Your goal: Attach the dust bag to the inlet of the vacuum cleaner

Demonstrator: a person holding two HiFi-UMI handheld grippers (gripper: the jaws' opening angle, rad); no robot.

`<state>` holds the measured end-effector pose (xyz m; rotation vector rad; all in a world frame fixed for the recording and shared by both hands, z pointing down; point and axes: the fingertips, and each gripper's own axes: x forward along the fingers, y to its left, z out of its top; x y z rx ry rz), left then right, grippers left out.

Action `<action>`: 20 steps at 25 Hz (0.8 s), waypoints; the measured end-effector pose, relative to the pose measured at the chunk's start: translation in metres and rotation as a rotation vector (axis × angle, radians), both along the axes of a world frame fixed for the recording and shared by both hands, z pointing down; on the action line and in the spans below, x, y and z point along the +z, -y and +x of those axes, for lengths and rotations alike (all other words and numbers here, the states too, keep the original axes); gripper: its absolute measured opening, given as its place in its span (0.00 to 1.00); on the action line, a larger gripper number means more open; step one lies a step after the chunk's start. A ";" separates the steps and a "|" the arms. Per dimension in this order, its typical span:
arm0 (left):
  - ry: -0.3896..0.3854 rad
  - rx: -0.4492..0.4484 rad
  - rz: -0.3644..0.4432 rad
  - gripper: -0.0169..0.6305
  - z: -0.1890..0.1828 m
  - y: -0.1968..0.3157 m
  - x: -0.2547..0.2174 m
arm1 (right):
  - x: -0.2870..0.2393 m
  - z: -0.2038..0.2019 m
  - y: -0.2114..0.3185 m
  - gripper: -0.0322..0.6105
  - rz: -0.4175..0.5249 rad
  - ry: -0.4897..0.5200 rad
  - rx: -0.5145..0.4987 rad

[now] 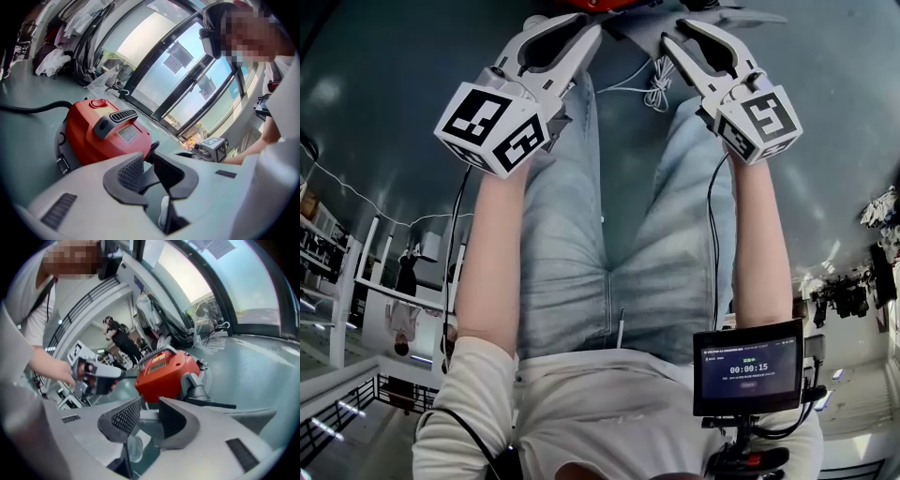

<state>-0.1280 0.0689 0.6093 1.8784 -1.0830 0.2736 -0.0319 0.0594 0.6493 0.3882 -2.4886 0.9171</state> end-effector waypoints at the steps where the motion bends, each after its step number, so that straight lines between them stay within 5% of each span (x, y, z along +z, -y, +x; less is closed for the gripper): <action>1: -0.003 0.012 0.015 0.12 0.001 0.002 -0.002 | -0.011 0.003 0.004 0.25 -0.019 0.052 0.041; 10: -0.005 0.105 0.157 0.12 0.041 0.049 -0.059 | -0.072 0.061 0.056 0.25 -0.063 0.187 0.270; 20: 0.005 0.129 0.332 0.12 0.095 0.102 -0.180 | -0.234 0.083 0.127 0.25 0.139 0.350 0.321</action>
